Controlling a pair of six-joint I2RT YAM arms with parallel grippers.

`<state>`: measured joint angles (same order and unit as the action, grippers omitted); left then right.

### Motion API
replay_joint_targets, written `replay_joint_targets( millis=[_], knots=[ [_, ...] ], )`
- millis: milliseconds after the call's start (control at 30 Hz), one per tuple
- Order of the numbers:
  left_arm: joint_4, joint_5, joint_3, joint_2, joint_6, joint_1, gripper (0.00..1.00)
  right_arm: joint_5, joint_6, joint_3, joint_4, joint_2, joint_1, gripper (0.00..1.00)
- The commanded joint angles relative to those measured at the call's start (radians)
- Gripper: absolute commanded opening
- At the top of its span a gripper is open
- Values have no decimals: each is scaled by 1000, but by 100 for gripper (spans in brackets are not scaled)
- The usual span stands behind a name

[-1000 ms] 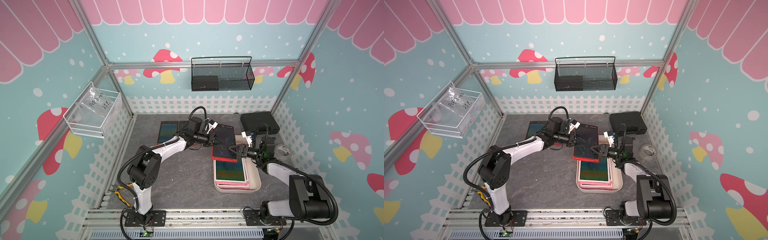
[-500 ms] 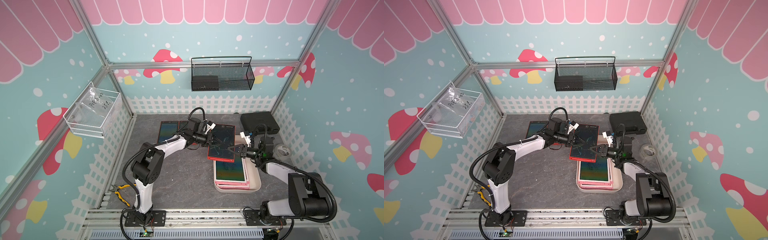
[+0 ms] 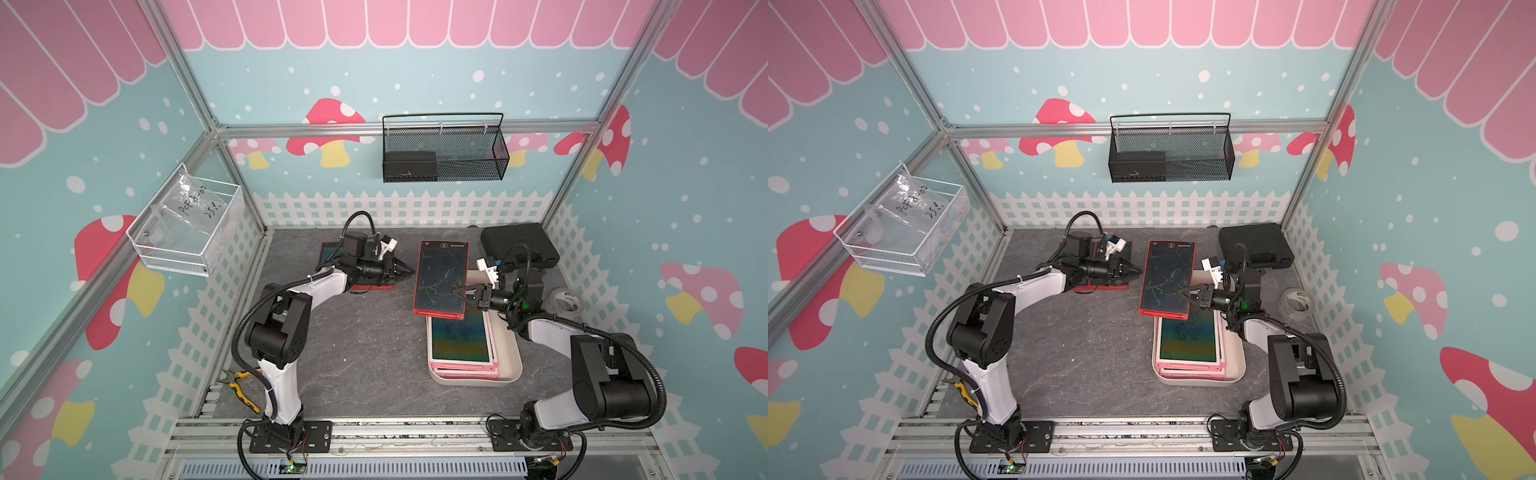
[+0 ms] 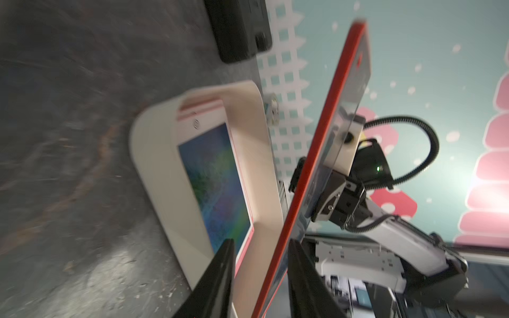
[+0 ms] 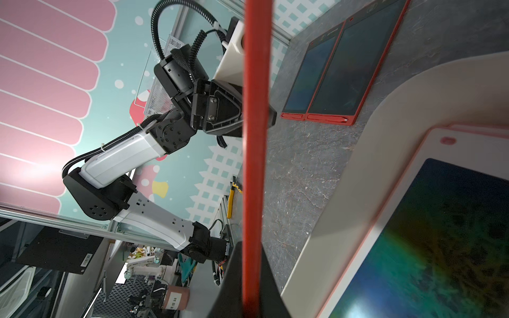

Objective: Take out the writing tablet from the storage box
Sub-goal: Pick up the writing tablet from the storage box.

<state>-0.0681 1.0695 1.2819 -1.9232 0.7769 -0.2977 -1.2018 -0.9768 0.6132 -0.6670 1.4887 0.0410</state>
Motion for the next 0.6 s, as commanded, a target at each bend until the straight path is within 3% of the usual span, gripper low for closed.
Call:
replay_joint_targets(
  millis=[0, 167, 333, 567],
  knots=[
    [-88, -6, -50, 48, 52, 30, 36, -15, 7, 40, -57, 17, -1, 3],
    [-29, -81, -118, 68, 23, 19, 36, -11, -7, 84, -54, 47, -1, 3],
    [121, -210, -164, 75, -93, -55, 33, 56, -15, 161, -4, 91, -1, 2],
    [207, -356, -147, 45, -133, -170, 28, 184, 16, 306, 146, 165, 1, 1]
  ],
)
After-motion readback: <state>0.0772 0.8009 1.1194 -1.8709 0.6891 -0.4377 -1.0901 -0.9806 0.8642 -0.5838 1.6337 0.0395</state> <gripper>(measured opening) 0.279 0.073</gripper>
